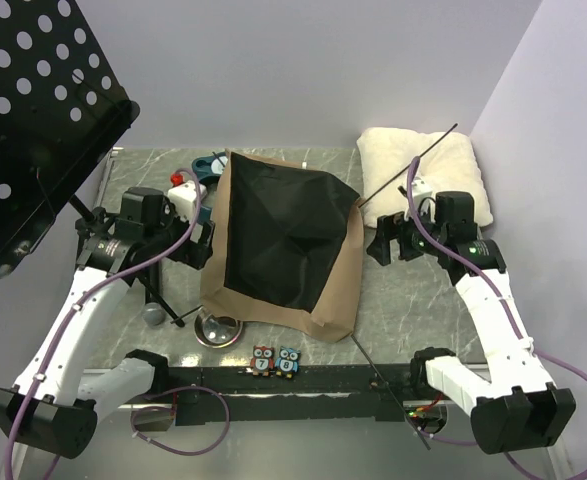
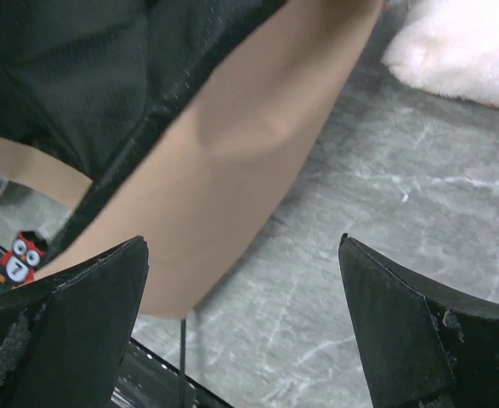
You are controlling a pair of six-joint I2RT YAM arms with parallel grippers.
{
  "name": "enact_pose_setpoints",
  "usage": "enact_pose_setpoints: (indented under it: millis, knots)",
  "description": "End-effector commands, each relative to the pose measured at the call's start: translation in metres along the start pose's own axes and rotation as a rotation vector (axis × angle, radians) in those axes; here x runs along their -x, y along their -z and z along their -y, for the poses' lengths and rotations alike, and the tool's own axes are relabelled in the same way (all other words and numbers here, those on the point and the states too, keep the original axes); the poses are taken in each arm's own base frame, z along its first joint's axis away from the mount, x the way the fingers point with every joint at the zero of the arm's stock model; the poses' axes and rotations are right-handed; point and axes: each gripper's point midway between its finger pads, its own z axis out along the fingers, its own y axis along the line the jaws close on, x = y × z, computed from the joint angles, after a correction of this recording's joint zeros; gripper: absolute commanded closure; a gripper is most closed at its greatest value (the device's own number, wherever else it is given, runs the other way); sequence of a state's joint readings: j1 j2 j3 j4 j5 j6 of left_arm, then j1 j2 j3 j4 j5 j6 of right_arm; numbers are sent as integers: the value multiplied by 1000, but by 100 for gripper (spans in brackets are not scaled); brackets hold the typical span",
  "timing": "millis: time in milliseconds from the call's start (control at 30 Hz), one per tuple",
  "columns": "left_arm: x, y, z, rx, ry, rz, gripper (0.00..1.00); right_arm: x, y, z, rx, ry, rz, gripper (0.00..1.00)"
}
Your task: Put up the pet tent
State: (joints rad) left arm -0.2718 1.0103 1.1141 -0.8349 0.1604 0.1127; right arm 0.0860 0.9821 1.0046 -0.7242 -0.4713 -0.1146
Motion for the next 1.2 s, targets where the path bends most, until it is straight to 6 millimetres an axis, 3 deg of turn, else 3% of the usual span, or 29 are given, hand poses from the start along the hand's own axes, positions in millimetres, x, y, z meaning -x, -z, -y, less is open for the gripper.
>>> enact_pose_setpoints:
  millis: [0, 367, 500, 567, 600, 633, 733, 767, 867, 1000, 1067, 1167]
  knots:
    - [20, -1, 8, -36, 40, 51, 0, 31, -10, -8, 19, -19, 75, 0]
    - [21, -30, 13, -67, 128, 31, 0, 59, -77, -26, -24, -69, -31, 0]
    - [14, -41, 16, -89, 132, 9, 0, 56, -101, -20, -54, -92, -78, 1]
    - [10, -48, 16, -90, 140, -7, 0, 50, -111, -14, -76, -106, -124, 14]
    - [9, -50, 16, -87, 143, -9, 0, 46, -117, -13, -71, -101, -155, 24]
    - [8, -53, 16, -87, 147, -15, 0, 46, -119, -16, -52, -90, -167, 41]
    - [2, -59, 22, -125, 146, -32, 0, 64, -113, -24, 12, -64, -140, 90]
    - [3, -59, 24, -140, 143, -32, 0, 75, -108, -23, 13, -60, -106, 100]
    - [6, -56, 29, -174, 127, -23, 0, 116, -83, -8, -12, -63, 27, 100]
    - [15, -50, 31, -198, 73, 9, 0, 156, -48, 32, -74, -80, 187, 100]
    - [18, -49, 34, -214, 67, 24, 0, 162, -40, 51, -113, -89, 202, 100]
    - [21, -46, 44, -275, 40, 36, 0, 147, -47, 73, -151, -97, 155, 100]
